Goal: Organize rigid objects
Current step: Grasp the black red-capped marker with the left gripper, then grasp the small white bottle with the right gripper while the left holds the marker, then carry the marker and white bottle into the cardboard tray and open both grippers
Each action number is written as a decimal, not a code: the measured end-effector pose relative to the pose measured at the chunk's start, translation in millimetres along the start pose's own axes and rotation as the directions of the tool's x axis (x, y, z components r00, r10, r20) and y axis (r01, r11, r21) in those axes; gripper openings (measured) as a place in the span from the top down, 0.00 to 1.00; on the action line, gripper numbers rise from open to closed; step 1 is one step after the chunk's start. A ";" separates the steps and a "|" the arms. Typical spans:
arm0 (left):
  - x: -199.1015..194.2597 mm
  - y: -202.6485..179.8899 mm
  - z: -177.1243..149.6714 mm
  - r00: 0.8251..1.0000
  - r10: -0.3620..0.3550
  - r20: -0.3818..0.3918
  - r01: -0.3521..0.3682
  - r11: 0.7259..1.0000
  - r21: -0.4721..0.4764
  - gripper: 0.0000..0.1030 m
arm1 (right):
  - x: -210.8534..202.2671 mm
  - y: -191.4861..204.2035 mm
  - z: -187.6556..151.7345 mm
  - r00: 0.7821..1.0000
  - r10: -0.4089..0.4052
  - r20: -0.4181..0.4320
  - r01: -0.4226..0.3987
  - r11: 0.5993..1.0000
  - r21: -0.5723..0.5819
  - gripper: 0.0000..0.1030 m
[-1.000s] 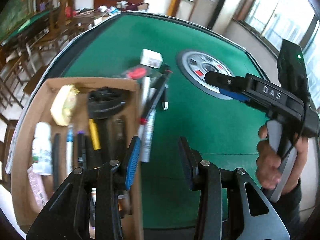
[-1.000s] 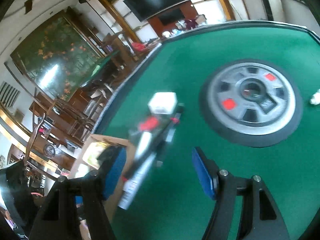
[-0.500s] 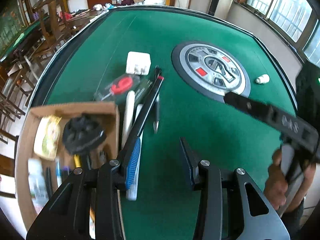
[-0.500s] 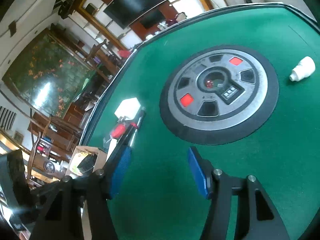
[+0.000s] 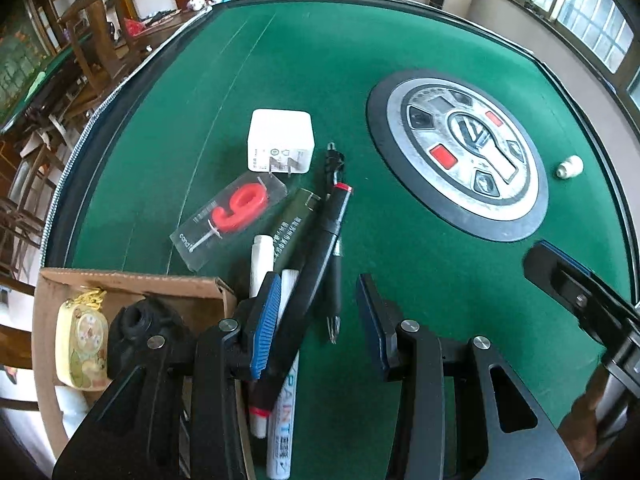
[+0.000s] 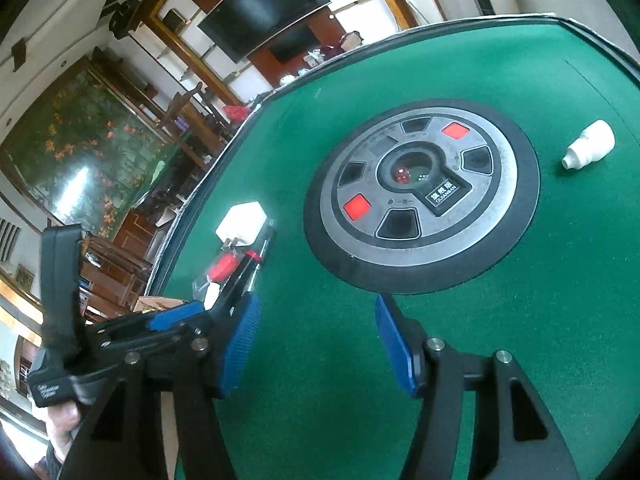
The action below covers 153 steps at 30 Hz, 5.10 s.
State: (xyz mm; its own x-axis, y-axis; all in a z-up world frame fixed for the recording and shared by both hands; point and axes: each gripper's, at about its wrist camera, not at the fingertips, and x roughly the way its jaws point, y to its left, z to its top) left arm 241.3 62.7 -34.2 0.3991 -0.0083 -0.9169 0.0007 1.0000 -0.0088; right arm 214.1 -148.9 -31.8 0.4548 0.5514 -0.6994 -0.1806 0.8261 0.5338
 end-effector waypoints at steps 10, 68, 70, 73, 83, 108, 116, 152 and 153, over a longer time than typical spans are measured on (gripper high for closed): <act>6.3 10.8 -3.5 1.000 -0.013 -0.001 0.013 0.999 -0.044 0.86 | 0.4 -3.6 0.7 1.000 -0.002 -0.010 0.002 1.000 0.014 0.42; -28.1 -32.2 -107.4 0.973 -0.231 -0.001 0.231 0.972 -0.044 0.86 | -30.2 -144.3 92.2 0.814 -0.581 -0.020 0.546 0.752 0.369 0.66; -28.0 -33.7 -109.1 0.973 -0.232 -0.005 0.232 0.972 -0.040 0.86 | -33.9 -144.0 86.5 0.824 -0.566 -0.016 0.532 0.765 0.362 0.74; -29.5 -34.1 -113.3 0.974 -0.227 -0.003 0.226 0.973 -0.043 0.86 | -40.7 -137.8 72.0 0.830 -0.557 -0.017 0.526 0.774 0.352 0.75; -29.0 -42.7 -122.1 0.990 -0.142 0.009 0.143 0.989 -0.027 0.86 | -39.7 -67.2 -0.4 0.956 -0.295 0.003 0.289 0.938 0.190 0.76; -109.7 36.3 -155.4 0.958 -0.258 0.124 0.279 0.939 -0.203 0.86 | -27.6 22.0 -26.2 0.998 0.017 0.060 -0.009 0.992 -0.128 0.76; -141.1 111.8 -187.7 0.968 -0.182 0.170 0.227 0.926 -0.302 0.86 | -39.7 86.0 -72.9 0.989 0.144 -0.016 -0.144 0.971 -0.191 0.76; -92.9 161.1 -208.8 0.989 -0.124 0.078 0.143 0.935 -0.326 0.83 | 21.1 214.3 -182.1 0.972 -0.027 -0.234 -0.079 0.898 -0.432 0.73; -93.6 161.3 -208.7 0.987 -0.134 0.086 0.155 0.933 -0.326 0.81 | 19.5 214.7 -181.8 0.973 -0.014 -0.230 -0.089 0.897 -0.433 0.70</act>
State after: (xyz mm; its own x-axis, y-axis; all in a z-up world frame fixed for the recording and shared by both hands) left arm 12.7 224.1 -33.0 0.4727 -0.1418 -0.8697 -0.2361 0.9305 -0.2800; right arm 25.6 60.4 -17.2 0.2449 0.5517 -0.7972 -0.5798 0.7424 0.3357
